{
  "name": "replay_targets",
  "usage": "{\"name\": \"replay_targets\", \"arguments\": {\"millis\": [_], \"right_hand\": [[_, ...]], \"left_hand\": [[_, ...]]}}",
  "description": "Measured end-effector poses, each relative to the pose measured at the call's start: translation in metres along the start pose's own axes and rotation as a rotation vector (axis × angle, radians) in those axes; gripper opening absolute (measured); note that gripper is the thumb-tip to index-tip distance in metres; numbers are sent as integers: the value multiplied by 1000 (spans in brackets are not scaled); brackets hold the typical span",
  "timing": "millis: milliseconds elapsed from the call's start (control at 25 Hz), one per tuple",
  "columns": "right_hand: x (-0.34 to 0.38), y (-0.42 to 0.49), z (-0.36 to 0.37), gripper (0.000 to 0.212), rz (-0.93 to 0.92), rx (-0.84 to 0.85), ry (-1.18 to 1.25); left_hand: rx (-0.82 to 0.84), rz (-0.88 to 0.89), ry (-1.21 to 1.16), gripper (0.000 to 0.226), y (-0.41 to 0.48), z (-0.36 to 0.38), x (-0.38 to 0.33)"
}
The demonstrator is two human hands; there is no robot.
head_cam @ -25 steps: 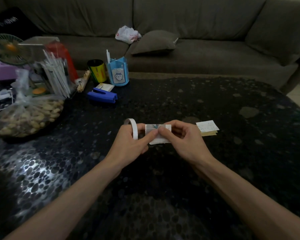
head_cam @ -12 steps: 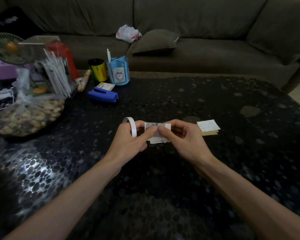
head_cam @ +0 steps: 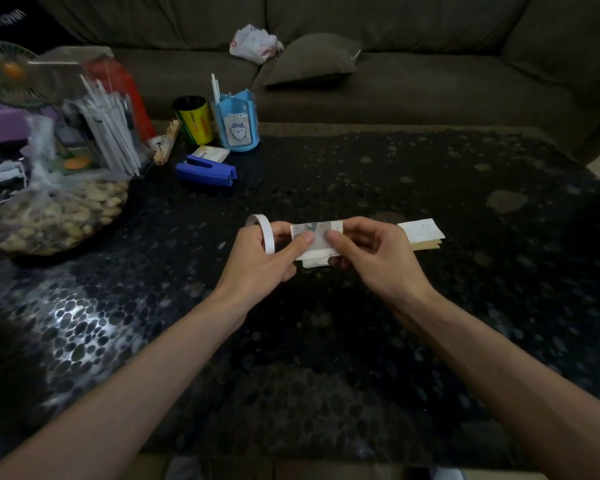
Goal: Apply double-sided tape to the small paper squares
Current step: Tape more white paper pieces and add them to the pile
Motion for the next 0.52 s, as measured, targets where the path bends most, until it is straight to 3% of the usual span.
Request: {"name": "replay_targets", "arguments": {"millis": [120, 280, 520], "right_hand": [[-7, 5, -7, 12, 39, -73, 20], [-22, 19, -46, 21, 178, -330, -148], [-44, 33, -106, 29, 289, -524, -426]], "left_hand": [[-6, -43, 53, 26, 2, 1, 2], [46, -189, 72, 24, 4, 3, 8], [208, 12, 190, 30, 7, 8, 4]]}}
Point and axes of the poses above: each hand's wrist, its own y-axis towards the middle knuckle, its own z-axis out of the palm, x = y × z, the point moved 5 cm from there along y, towards the middle knuckle, and after that the axes turned 10 degrees about -y, right-handed, at the moved point
